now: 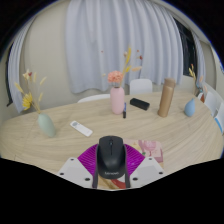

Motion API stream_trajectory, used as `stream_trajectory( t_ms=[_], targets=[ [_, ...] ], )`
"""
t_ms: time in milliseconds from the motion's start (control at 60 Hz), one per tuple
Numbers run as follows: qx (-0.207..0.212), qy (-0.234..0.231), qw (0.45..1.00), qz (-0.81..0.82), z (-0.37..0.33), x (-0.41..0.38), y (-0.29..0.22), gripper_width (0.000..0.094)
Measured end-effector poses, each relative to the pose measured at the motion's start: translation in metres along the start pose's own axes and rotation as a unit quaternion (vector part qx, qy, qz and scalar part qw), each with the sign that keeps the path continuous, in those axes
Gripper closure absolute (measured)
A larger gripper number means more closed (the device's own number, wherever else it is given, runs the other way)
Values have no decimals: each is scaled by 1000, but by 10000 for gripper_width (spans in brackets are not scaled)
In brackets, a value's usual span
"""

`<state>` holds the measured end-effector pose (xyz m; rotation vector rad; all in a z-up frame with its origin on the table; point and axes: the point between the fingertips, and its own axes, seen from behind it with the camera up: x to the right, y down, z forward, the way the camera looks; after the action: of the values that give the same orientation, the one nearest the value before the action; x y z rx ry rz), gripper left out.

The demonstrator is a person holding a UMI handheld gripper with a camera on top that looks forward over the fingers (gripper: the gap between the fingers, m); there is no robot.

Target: Arrange mouse

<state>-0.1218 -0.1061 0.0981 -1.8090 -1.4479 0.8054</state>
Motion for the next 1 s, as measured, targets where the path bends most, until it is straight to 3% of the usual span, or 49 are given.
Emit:
stream_trajectory(
  t_ms=[133, 233, 333, 433, 467, 517, 567, 633, 767, 1000],
  targets=[
    [-36, 41, 998, -21, 51, 52, 48, 575],
    [-64, 34, 997, -9, 66, 61, 81, 573],
    [-49, 32, 998, -33, 65, 62, 83, 540],
    [-47, 35, 997, -52, 66, 62, 83, 446],
    [-47, 39, 996, -59, 65, 63, 81, 344],
    [-48, 51, 995, -70, 59, 67, 76, 60],
    [-42, 49, 995, -75, 49, 63, 67, 111],
    [-22, 30, 996, -79, 23, 45, 49, 69],
    [-3, -1, 995, -99, -55, 5, 41, 78],
    [11, -18, 993, -118, -187, -46, 88, 78]
  ],
)
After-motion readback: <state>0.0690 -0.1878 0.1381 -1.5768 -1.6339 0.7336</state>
